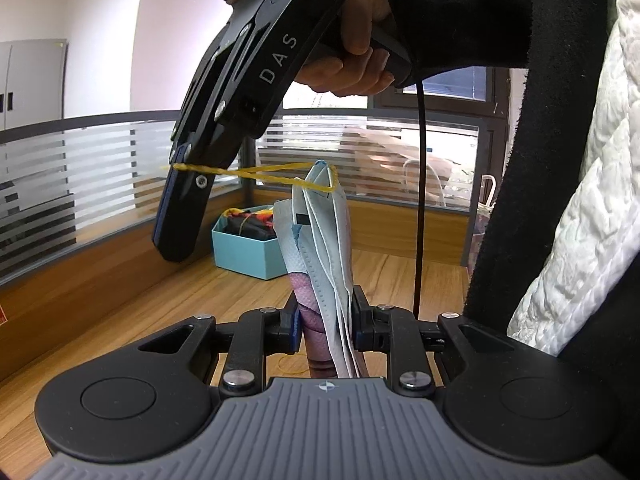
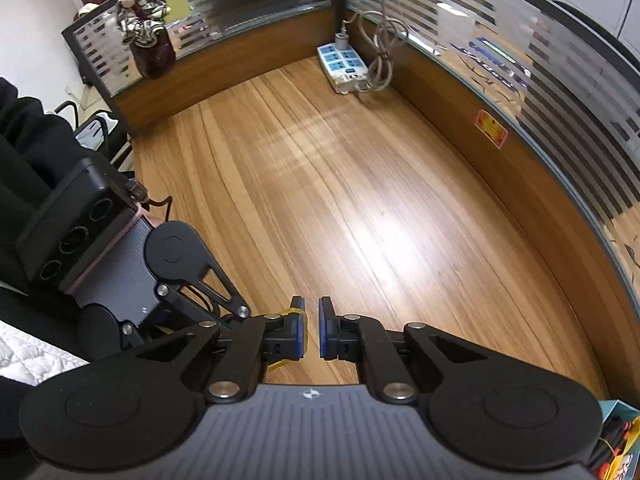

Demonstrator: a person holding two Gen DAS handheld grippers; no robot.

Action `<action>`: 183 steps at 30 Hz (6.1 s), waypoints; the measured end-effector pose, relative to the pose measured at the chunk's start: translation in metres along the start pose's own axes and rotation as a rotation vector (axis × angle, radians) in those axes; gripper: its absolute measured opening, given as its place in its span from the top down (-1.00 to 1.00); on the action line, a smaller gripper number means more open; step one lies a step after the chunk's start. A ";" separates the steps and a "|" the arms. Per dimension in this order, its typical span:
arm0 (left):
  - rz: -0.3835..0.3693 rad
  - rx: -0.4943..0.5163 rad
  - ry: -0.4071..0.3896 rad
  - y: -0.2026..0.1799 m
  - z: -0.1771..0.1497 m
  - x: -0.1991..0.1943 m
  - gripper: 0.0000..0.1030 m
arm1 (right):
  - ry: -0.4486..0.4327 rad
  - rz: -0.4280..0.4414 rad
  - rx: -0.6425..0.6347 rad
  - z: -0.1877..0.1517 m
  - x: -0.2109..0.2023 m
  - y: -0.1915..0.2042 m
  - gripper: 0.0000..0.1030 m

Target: Fold shopping bag

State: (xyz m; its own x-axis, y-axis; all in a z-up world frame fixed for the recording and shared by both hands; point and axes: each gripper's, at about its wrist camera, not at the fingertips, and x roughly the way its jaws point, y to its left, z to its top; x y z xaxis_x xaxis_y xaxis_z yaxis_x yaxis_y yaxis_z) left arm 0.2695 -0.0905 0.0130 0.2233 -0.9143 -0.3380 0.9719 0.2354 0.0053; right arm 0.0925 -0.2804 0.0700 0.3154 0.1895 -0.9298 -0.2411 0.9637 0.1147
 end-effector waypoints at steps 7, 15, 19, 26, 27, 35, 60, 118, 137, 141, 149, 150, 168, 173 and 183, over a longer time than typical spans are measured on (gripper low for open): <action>0.044 -0.014 -0.010 0.007 0.001 0.004 0.50 | 0.081 -0.043 0.015 -0.001 0.015 -0.011 0.92; 0.196 -0.129 -0.003 0.017 -0.007 0.005 0.47 | 0.002 -0.065 0.090 -0.012 -0.007 -0.017 0.99; 0.231 -0.157 0.010 0.022 -0.012 0.005 0.47 | -0.058 -0.072 0.158 -0.021 -0.016 -0.023 0.99; 0.276 -0.183 0.016 0.029 -0.016 0.003 0.45 | -0.139 -0.132 0.292 -0.041 -0.017 -0.045 0.97; 0.291 -0.190 0.016 0.031 -0.017 0.003 0.44 | -0.152 -0.147 0.313 -0.044 -0.017 -0.049 0.96; 0.448 -0.288 0.021 0.052 -0.026 -0.006 0.41 | -0.160 -0.268 0.419 -0.086 0.007 -0.069 0.42; 0.676 -0.402 0.077 0.084 -0.025 -0.017 0.32 | -0.058 -0.204 0.403 -0.124 0.168 -0.066 -0.19; 0.670 -0.430 0.074 0.082 -0.028 -0.014 0.31 | 0.032 -0.414 0.134 -0.097 0.224 -0.026 -0.29; 0.672 -0.427 0.065 0.080 -0.028 -0.018 0.30 | 0.017 -0.437 0.133 -0.094 0.225 -0.030 -0.29; 0.670 -0.428 0.067 0.083 -0.029 -0.018 0.29 | 0.014 -0.475 0.127 -0.091 0.226 -0.032 -0.29; 0.670 -0.428 0.067 0.084 -0.030 -0.018 0.29 | 0.027 -0.491 0.050 -0.087 0.236 -0.028 -0.29; 0.670 -0.428 0.066 0.084 -0.030 -0.018 0.29 | 0.028 -0.488 0.039 -0.086 0.237 -0.026 -0.29; 0.671 -0.425 0.057 0.080 -0.029 -0.019 0.29 | 0.030 -0.449 0.084 -0.088 0.230 -0.032 -0.26; 0.672 -0.425 0.055 0.079 -0.028 -0.019 0.28 | 0.023 -0.423 0.094 -0.088 0.230 -0.035 -0.21; 0.679 -0.427 0.057 0.079 -0.028 -0.019 0.27 | 0.011 -0.400 0.106 -0.084 0.229 -0.045 0.54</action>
State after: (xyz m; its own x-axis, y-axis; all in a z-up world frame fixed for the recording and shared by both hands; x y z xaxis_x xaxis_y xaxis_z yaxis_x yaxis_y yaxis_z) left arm 0.3402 -0.0454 -0.0063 0.7398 -0.5109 -0.4379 0.5104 0.8501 -0.1295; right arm 0.0987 -0.2960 -0.1778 0.3552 -0.2053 -0.9120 -0.0054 0.9751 -0.2217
